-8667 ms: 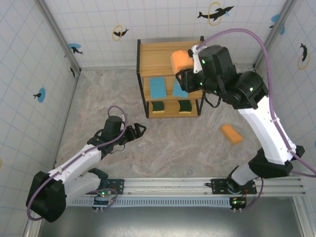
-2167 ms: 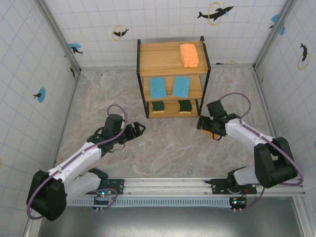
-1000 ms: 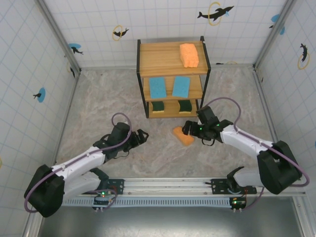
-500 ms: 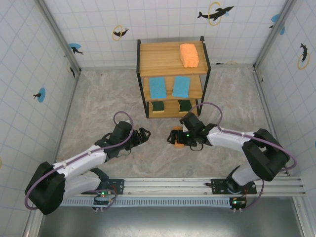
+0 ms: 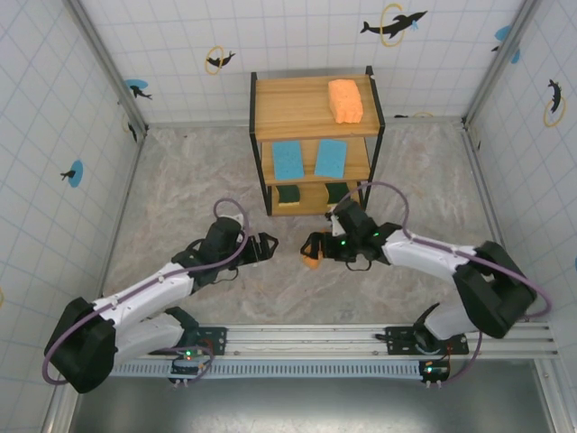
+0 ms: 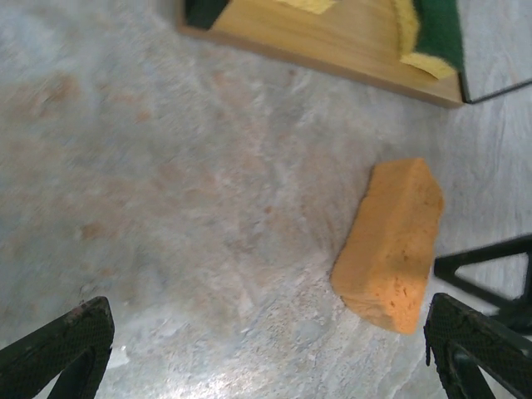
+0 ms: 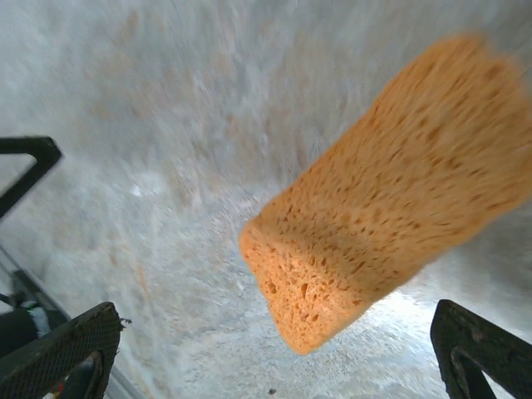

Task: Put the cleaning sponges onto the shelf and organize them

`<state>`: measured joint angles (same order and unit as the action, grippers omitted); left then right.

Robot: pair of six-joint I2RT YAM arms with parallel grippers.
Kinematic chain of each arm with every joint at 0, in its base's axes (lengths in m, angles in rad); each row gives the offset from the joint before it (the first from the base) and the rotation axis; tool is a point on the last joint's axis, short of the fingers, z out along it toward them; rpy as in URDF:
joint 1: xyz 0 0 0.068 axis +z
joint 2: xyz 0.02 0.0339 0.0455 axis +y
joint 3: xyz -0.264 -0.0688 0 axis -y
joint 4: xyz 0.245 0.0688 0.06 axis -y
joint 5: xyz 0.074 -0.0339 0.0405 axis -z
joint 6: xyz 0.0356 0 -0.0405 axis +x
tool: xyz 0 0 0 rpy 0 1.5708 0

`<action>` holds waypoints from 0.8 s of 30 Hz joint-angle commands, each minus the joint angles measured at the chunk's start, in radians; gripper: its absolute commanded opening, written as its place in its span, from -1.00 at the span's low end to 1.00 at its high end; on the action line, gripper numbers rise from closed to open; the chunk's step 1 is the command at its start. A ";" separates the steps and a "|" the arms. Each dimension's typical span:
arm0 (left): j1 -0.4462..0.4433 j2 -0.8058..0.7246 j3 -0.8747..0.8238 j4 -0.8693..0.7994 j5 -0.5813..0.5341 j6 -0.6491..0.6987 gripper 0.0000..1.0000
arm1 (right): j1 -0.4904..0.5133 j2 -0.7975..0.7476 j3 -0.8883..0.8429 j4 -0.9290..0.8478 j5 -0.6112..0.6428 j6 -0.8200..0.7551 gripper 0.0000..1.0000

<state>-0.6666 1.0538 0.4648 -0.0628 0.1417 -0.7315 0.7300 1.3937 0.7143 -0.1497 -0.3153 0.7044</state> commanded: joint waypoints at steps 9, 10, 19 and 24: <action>-0.095 0.149 0.109 0.131 0.080 0.241 0.95 | -0.297 -0.375 -0.075 -0.247 -0.033 -0.091 1.00; -0.107 0.164 0.114 0.141 0.075 0.241 0.95 | -0.314 -0.388 -0.075 -0.262 -0.034 -0.096 1.00; -0.247 0.304 0.191 0.142 -0.068 0.275 0.95 | -0.439 -0.440 -0.101 -0.300 -0.076 -0.106 0.99; -0.259 0.305 0.173 0.171 -0.125 0.251 0.95 | -0.444 -0.442 -0.100 -0.300 -0.073 -0.105 0.99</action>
<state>-0.9180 1.3525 0.6266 0.0822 0.0841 -0.4900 0.2924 0.9699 0.6350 -0.4343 -0.3691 0.6102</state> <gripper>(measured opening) 0.976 0.995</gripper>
